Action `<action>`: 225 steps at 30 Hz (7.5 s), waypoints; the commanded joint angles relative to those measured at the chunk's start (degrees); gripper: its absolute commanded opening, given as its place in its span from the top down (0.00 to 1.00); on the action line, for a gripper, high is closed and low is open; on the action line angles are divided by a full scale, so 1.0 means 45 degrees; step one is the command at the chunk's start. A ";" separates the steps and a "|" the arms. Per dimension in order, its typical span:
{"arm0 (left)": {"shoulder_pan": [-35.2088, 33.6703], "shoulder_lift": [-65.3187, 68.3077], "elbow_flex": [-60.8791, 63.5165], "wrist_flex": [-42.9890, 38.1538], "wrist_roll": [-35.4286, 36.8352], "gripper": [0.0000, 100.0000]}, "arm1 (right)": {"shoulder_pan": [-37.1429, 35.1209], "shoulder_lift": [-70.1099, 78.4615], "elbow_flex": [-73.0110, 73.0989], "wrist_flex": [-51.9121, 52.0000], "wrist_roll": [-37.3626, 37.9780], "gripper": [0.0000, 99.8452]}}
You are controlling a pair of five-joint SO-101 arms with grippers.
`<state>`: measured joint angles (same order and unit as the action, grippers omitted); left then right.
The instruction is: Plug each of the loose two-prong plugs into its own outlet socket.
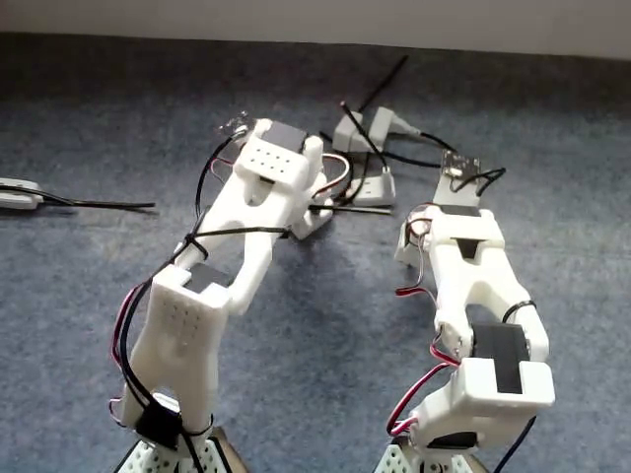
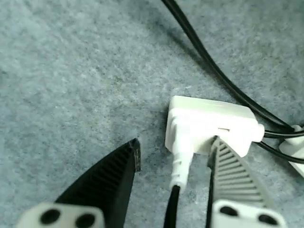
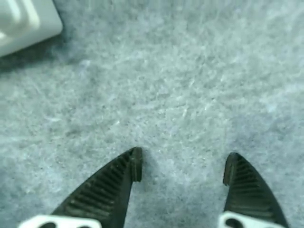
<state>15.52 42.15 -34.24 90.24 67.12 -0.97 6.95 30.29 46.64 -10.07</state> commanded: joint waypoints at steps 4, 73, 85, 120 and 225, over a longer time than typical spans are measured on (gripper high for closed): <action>-0.0772 0.0010 -0.2686 0.2110 -0.0117 0.73 | 0.0088 -0.0303 -0.0010 -0.0479 -0.0098 0.73; -0.4972 0.0049 -0.1026 -0.1797 -0.0020 0.73 | -0.7726 0.6046 -1.3470 0.4347 -0.7209 0.73; -0.4972 0.0088 -0.1026 -0.1797 -0.0020 0.73 | -0.7355 0.6085 -1.3431 0.4171 -0.6877 0.89; -0.4894 0.0107 -0.1026 -0.1817 -0.0039 0.73 | -0.3136 0.8391 -1.8530 -0.0342 -0.1993 0.67; -1.2825 0.4796 -1.0559 -0.0527 -0.4825 0.73 | -1.0149 0.9954 -1.7280 -0.0264 0.3595 0.67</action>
<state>-42.59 64.48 -83.91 87.16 45.67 -47.12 52.92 -44.62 46.46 6.73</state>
